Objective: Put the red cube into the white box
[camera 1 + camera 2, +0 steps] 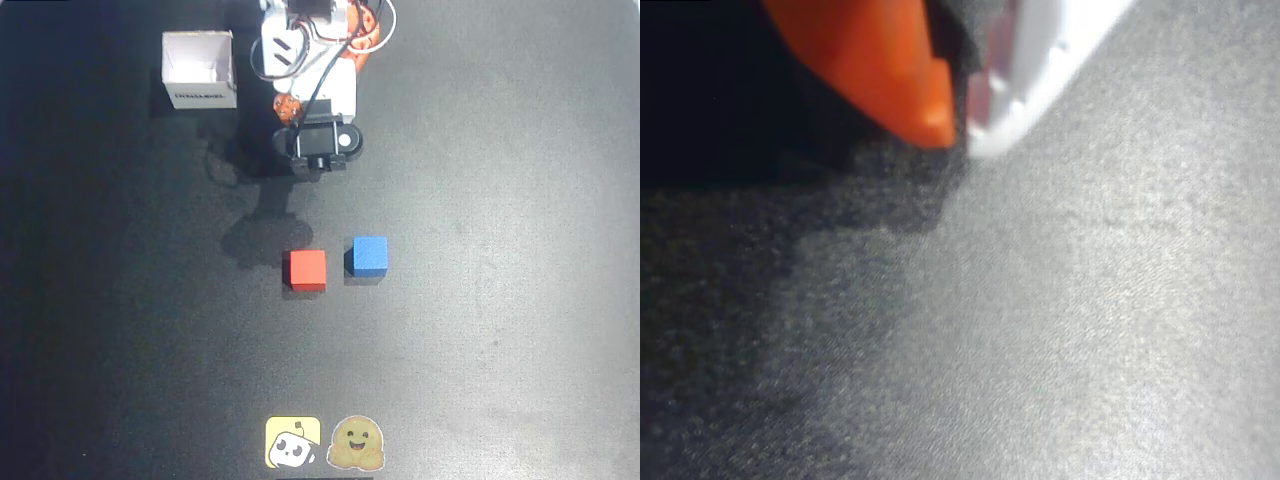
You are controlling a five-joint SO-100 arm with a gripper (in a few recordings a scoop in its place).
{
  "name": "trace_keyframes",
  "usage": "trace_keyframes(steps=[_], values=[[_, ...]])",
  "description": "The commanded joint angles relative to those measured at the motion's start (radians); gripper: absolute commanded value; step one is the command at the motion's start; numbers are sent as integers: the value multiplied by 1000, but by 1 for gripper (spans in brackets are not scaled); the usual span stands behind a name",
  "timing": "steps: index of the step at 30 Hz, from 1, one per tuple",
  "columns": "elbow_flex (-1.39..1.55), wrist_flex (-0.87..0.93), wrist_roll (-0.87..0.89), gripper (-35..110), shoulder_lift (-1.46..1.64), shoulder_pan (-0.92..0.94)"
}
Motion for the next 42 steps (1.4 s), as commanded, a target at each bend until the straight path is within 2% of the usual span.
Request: trace_keyframes(steps=[1, 42], values=[[-5, 5, 6, 0, 3, 3], [-63, 29, 8, 0, 5, -3]])
